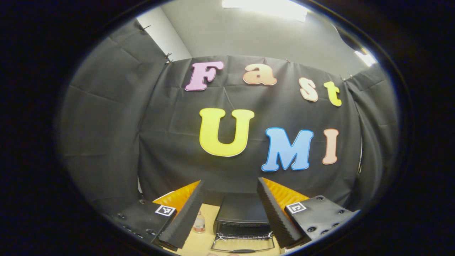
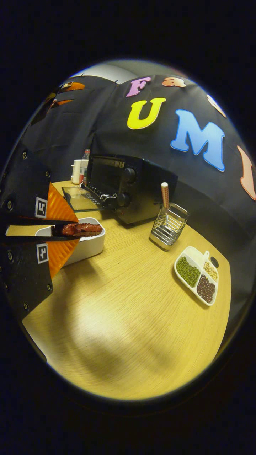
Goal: Open the electric oven with the left hand, put the food in, and close the electric oven.
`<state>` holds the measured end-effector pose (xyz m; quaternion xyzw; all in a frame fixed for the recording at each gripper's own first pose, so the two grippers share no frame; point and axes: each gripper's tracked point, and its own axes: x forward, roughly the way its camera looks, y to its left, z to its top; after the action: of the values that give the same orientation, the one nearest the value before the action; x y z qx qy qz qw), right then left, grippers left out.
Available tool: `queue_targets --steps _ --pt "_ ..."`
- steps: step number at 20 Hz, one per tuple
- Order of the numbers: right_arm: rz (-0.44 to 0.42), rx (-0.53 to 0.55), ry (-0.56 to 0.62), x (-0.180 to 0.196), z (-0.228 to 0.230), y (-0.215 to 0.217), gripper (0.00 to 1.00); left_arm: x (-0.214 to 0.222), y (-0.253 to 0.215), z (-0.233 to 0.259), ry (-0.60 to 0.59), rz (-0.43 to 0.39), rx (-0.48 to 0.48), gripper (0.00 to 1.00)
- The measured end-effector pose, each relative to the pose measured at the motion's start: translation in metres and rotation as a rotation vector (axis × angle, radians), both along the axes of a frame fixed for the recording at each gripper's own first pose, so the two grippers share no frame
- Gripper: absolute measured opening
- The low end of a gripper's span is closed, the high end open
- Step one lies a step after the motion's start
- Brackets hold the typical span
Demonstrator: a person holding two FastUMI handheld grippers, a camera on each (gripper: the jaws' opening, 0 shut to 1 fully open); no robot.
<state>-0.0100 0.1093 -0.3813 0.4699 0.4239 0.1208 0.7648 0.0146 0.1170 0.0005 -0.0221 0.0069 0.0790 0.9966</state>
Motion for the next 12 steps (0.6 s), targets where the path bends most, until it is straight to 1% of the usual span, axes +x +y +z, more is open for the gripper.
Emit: queue_targets --steps 1,6,12 --pt "-0.012 0.005 -0.009 0.001 0.007 -0.003 0.12 0.001 0.001 0.000 0.000 -0.010 0.001 0.96" --pt "-0.031 0.060 -0.097 0.001 0.065 0.003 0.12 0.003 0.004 -0.002 -0.001 -0.055 -0.008 0.97" --pt "-0.012 0.103 -0.202 0.012 0.128 0.041 0.12 0.008 0.021 -0.005 0.008 -0.090 -0.034 0.97"
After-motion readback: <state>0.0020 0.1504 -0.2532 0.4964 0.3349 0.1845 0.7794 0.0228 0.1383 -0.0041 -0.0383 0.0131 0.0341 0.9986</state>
